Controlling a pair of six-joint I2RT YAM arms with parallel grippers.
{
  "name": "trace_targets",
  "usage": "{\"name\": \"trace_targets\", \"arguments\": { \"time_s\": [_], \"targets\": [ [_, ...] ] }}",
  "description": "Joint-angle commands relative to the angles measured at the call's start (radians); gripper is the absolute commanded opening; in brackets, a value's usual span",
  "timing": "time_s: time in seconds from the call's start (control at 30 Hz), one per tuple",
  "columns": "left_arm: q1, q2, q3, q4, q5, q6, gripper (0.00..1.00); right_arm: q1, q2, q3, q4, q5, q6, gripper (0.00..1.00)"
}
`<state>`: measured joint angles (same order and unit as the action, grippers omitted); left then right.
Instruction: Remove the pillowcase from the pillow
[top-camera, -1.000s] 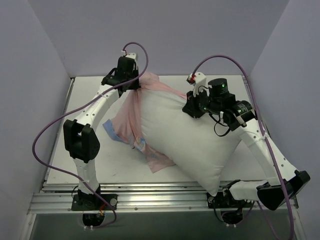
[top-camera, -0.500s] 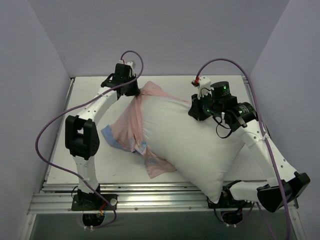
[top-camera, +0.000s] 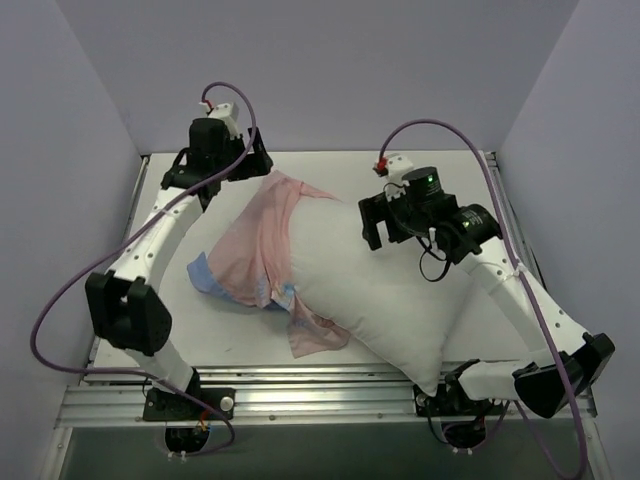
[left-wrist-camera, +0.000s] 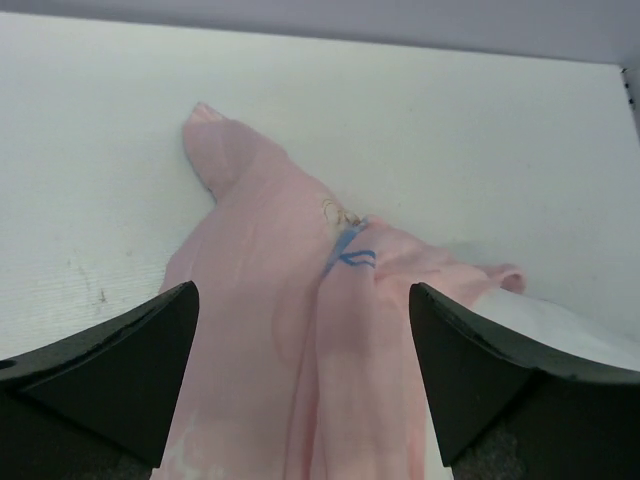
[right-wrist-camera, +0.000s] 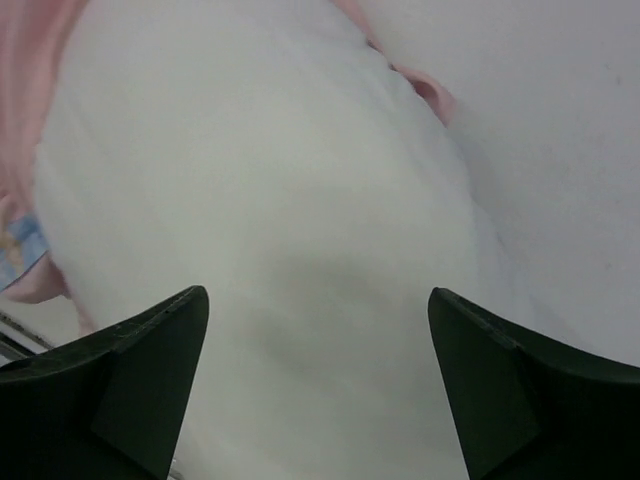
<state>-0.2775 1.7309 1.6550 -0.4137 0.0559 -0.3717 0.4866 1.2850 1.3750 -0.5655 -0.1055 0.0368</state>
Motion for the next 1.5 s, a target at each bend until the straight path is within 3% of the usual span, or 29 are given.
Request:
{"name": "trace_targets", "arguments": {
  "time_s": [0.0,0.27,0.5,0.53,0.57,0.6,0.67,1.0,1.13,1.23,1.27,1.37,1.47],
  "targets": [
    [0.001,-0.172,-0.049,-0.037,-0.039,0.010,0.94,0.151,0.010,0.059,0.022,0.075,-0.067,0.87],
    [-0.003,-0.384,-0.331,-0.163,-0.057,0.031,0.94,0.415,0.160,0.044,0.062,0.168,-0.101,0.98],
    [-0.014,-0.545,-0.530,-0.154,0.002,0.024,0.91,0.423,0.321,-0.063,0.130,0.141,-0.143,0.99],
    [-0.015,-0.556,-0.546,-0.154,0.008,0.020,0.91,0.422,0.338,-0.080,0.139,0.144,-0.143,0.93],
    [-0.019,-0.567,-0.561,-0.151,0.022,0.017,0.90,0.415,0.352,-0.089,0.154,0.144,-0.138,0.66],
    [-0.022,-0.586,-0.590,-0.143,0.031,0.017,0.90,0.400,0.376,-0.094,0.164,0.129,-0.135,0.49],
    [-0.031,-0.600,-0.616,-0.134,0.062,0.011,0.89,0.385,0.389,-0.111,0.196,0.128,-0.123,0.00],
    [-0.152,-0.573,-0.699,-0.074,0.090,-0.038,0.84,0.326,0.349,-0.100,0.216,0.079,-0.118,0.00],
    [-0.183,-0.522,-0.709,-0.073,0.024,-0.045,0.78,0.319,0.320,-0.070,0.194,0.087,-0.109,0.00],
    [-0.184,-0.476,-0.710,-0.095,-0.083,-0.058,0.56,0.314,0.275,-0.057,0.187,0.099,-0.101,0.00],
    [-0.184,-0.467,-0.707,-0.102,-0.167,-0.074,0.33,0.311,0.263,-0.056,0.182,0.102,-0.097,0.00],
    [-0.170,-0.446,-0.692,-0.117,-0.336,-0.134,0.03,0.280,0.205,-0.053,0.147,0.102,-0.092,0.00],
    [-0.141,-0.441,-0.667,-0.135,-0.434,-0.186,0.02,0.221,0.119,-0.063,0.110,0.139,-0.087,0.00]
  ]
}}
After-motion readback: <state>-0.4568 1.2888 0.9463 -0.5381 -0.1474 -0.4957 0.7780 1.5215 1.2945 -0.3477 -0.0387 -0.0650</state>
